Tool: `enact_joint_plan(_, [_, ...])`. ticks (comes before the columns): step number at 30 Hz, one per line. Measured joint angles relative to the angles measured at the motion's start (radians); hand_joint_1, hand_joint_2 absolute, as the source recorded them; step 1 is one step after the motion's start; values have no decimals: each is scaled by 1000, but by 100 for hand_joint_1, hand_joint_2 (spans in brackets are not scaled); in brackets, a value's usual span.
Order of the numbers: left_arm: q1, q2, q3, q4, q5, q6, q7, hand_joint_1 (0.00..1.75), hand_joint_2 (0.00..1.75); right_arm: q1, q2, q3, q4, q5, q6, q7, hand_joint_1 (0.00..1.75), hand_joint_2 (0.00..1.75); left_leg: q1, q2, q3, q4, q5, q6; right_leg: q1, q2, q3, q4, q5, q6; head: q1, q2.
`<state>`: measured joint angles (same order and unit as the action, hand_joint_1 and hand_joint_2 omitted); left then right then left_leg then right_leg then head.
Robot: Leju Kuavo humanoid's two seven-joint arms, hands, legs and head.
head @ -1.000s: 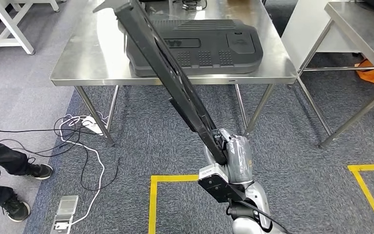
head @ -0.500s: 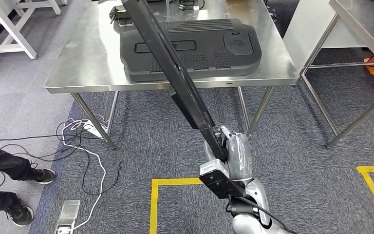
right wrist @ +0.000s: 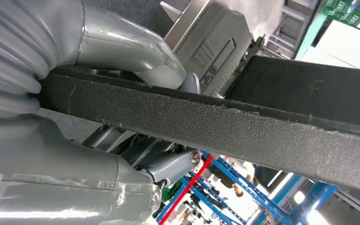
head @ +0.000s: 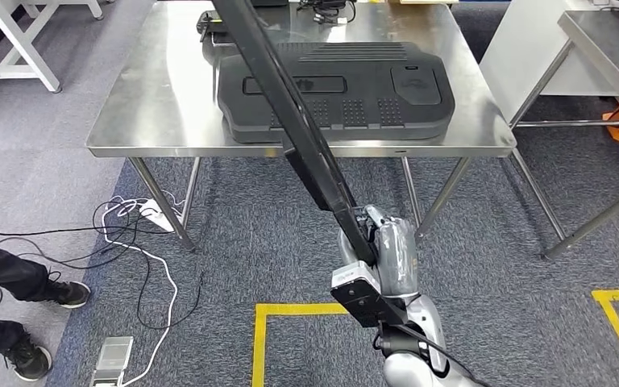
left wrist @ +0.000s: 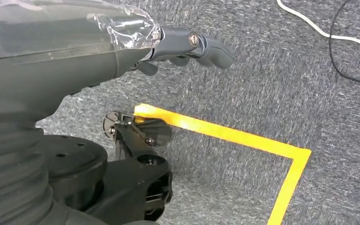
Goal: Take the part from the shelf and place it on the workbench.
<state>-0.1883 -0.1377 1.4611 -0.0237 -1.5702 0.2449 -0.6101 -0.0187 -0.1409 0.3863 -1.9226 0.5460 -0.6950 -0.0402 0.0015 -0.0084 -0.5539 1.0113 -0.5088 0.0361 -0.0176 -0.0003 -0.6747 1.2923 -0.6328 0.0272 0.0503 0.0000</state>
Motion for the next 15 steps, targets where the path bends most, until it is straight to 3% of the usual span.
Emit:
enact_joint_plan(1, [1, 0, 0, 0, 0, 0, 0, 0, 175, 2, 0, 0, 0, 1, 0, 1, 175, 175, 0, -1, 10, 0, -8, -1, 0, 0, -7, -17, 29, 0, 1, 0])
enact_joint_plan(3, [2, 0, 0, 0, 0, 0, 0, 0, 175, 3, 0, 0, 0, 2, 0, 2, 175, 175, 1, -2, 35, 0, -26, -6, 0, 0, 21, -128, 117, -4, 6, 0])
enact_joint_plan(5, [0, 0, 0, 0, 0, 0, 1, 0, 175, 5, 0, -1, 0, 3, 0, 2, 175, 175, 0, -2, 51, 2, -42, -17, 5, -1, 46, -216, 149, -12, 7, 0])
enact_joint_plan(7, [-1, 0, 0, 0, 0, -1, 3, 0, 175, 11, 0, -2, 0, 4, 0, 3, 175, 175, -2, -1, 58, 5, -52, -30, 9, -1, 49, -235, 136, -26, 4, 0])
enact_joint_plan(10, [-3, 0, 0, 0, 0, -1, 5, 0, 175, 16, -1, -3, 0, 2, 0, 0, 175, 175, -2, 1, 56, 40, -66, -46, 3, 1, 70, -245, 135, -44, 1, 0])
enact_joint_plan(12, [-4, 0, 0, 0, 0, -1, 6, 0, 175, 15, 1, -4, 0, -2, 0, -5, 175, 175, 2, 2, 6, 140, -98, -57, 0, -1, 87, -249, 127, -49, -4, 0])
enact_joint_plan(14, [-3, 0, 0, 0, 0, -1, 8, 0, 175, 15, 3, -8, 0, -12, 0, -11, 175, 175, 7, 2, -73, 258, -140, -65, 0, -1, 101, -250, 113, -51, -7, 0])
enact_joint_plan(15, [-2, 0, 0, 0, 0, -1, 9, 0, 175, 16, 5, -11, 0, -18, 0, -14, 175, 175, 8, 2, -102, 286, -147, -67, 0, -1, 111, -250, 105, -51, -7, 0])
